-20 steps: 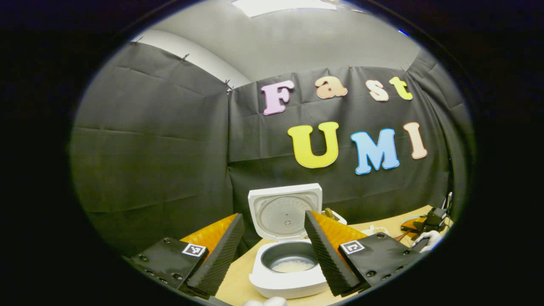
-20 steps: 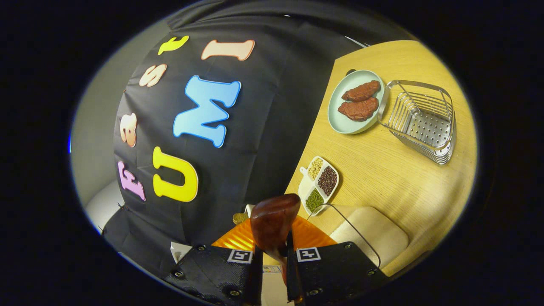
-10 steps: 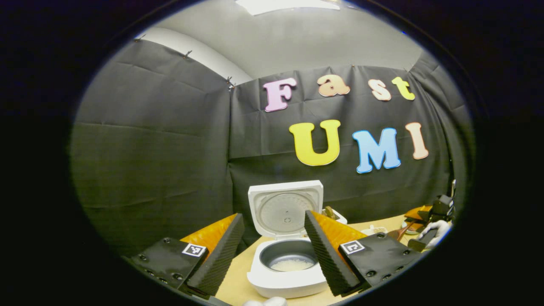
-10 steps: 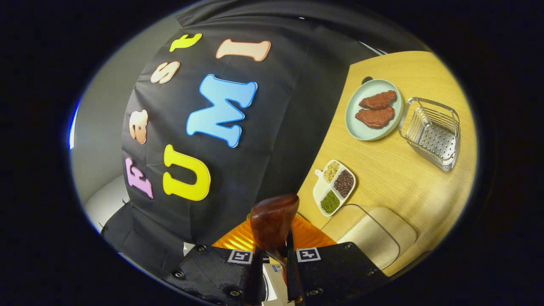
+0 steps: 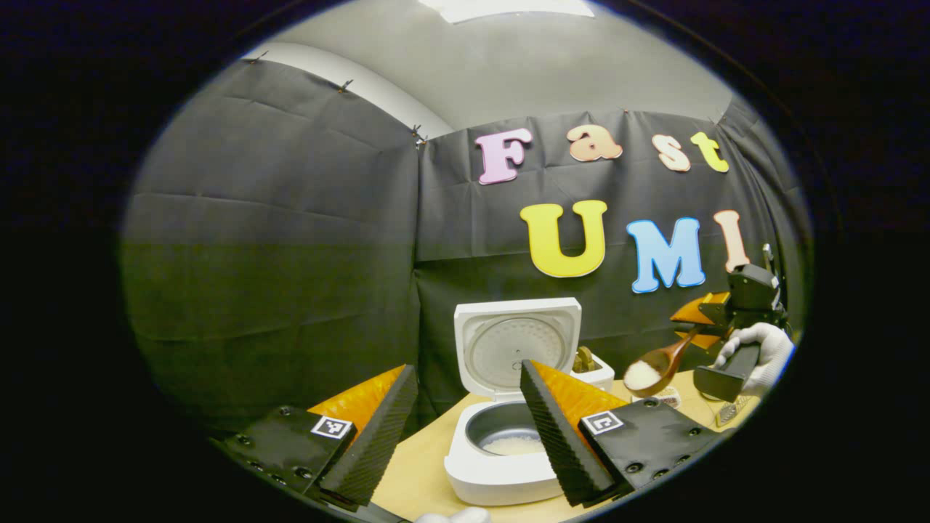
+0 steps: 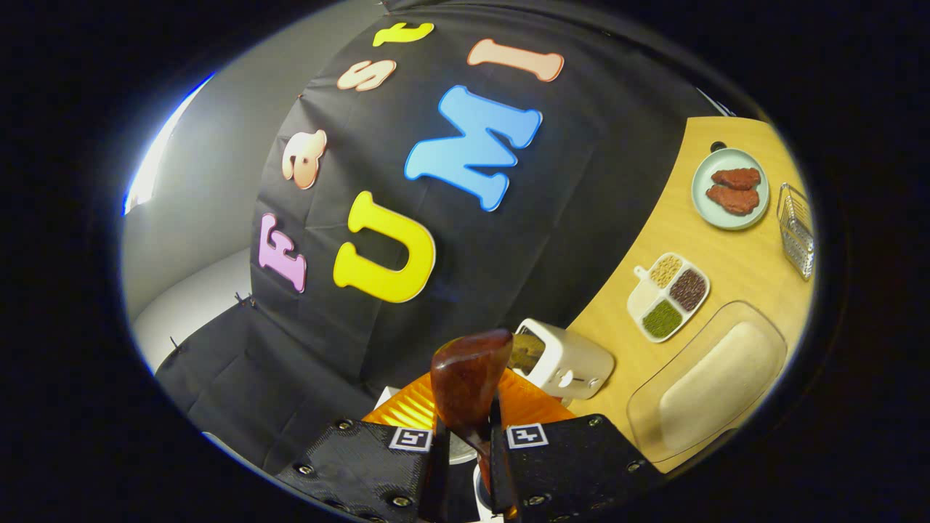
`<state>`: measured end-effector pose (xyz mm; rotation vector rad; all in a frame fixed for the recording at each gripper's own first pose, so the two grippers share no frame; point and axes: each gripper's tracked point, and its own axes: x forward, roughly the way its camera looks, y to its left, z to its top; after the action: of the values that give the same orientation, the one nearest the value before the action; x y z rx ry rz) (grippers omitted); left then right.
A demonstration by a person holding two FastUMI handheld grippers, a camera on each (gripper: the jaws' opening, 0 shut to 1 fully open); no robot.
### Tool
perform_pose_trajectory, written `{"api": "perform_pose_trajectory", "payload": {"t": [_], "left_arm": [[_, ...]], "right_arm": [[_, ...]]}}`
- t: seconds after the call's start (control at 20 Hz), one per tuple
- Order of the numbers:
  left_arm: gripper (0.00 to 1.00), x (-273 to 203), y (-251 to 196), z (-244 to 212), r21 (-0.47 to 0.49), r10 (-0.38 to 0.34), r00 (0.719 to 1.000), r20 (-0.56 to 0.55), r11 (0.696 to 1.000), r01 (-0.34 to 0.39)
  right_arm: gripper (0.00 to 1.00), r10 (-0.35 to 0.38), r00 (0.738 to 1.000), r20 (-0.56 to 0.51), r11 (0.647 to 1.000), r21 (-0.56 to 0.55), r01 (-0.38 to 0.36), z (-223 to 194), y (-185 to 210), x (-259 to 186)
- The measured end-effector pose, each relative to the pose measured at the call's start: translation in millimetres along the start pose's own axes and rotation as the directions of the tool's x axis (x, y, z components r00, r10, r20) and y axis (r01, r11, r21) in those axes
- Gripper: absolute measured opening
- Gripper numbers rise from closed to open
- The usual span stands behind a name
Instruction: Close the left gripper, press the button to open the rice cooker; take a wooden spoon from the chopstick holder with the right hand, scoop a spoonful of rice and pour it into the rice cooker, then put the wooden spoon back into the chopstick holder.
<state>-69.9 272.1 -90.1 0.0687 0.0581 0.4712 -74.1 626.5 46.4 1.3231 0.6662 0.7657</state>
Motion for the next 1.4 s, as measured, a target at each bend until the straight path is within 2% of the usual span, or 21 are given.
{"api": "perform_pose_trajectory", "payload": {"t": [0.3,0.4,0.55,0.65,0.75,0.8,0.85,1.0,1.25,1.35,1.4], "left_arm": [[0.97,-10.9,20.0,-16.5,-0.004,0.049,0.999,-0.021,0.999,-0.049],[0.97,-14.6,25.2,-18.3,-0.008,0.058,0.998,-0.025,0.998,-0.059],[0.97,-17.5,28.9,-18.5,-0.012,0.067,0.997,-0.028,0.998,-0.067],[0.97,-17.5,31.7,-19.3,-0.003,0.071,0.997,-0.026,0.997,-0.071],[0.97,-17.6,33.2,-20.2,0.000,0.074,0.997,-0.028,0.997,-0.074],[1.00,-18.5,34.3,-21.9,-0.001,0.077,0.997,-0.029,0.997,-0.077],[0.99,-18.2,34.9,-21.3,0.000,0.078,0.997,-0.030,0.997,-0.078],[0.99,-20.7,33.7,-23.9,0.009,0.080,0.996,-0.031,0.997,-0.079],[0.98,-24.9,37.8,-19.1,0.018,0.094,0.995,-0.021,0.995,-0.094],[0.97,-25.2,40.8,-19.1,0.017,0.099,0.995,-0.022,0.995,-0.099],[0.97,-26.6,41.5,-20.4,0.016,0.103,0.994,-0.023,0.995,-0.102]], "right_arm": [[0.23,0.005,0.993,-0.120,0.991,-0.134,-0.021,-95.6,24.7,37.6],[0.23,-0.019,0.989,-0.143,0.977,-0.211,-0.011,-121.8,20.5,45.4],[0.23,-0.042,0.986,-0.161,0.933,-0.359,-0.019,-155.6,12.8,53.5],[0.23,-0.055,0.987,-0.151,0.886,-0.464,-0.022,-165.9,8.7,54.7],[0.23,-0.063,0.987,-0.147,0.821,-0.569,-0.032,-173.3,6.7,56.5],[0.23,-0.074,0.986,-0.148,0.778,-0.627,-0.036,-179.5,6.5,56.0],[0.23,-0.052,0.988,-0.142,0.722,-0.690,-0.061,-181.7,11.9,55.3],[0.23,-0.017,0.990,-0.140,0.515,-0.850,-0.111,-199.5,34.2,54.2],[0.23,-0.009,0.984,-0.176,0.189,-0.967,-0.171,-233.0,35.4,56.2],[0.23,-0.012,0.982,-0.189,0.132,-0.974,-0.186,-242.8,31.8,55.0],[0.23,-0.025,0.980,-0.199,0.133,-0.972,-0.194,-245.5,26.2,54.7]]}}
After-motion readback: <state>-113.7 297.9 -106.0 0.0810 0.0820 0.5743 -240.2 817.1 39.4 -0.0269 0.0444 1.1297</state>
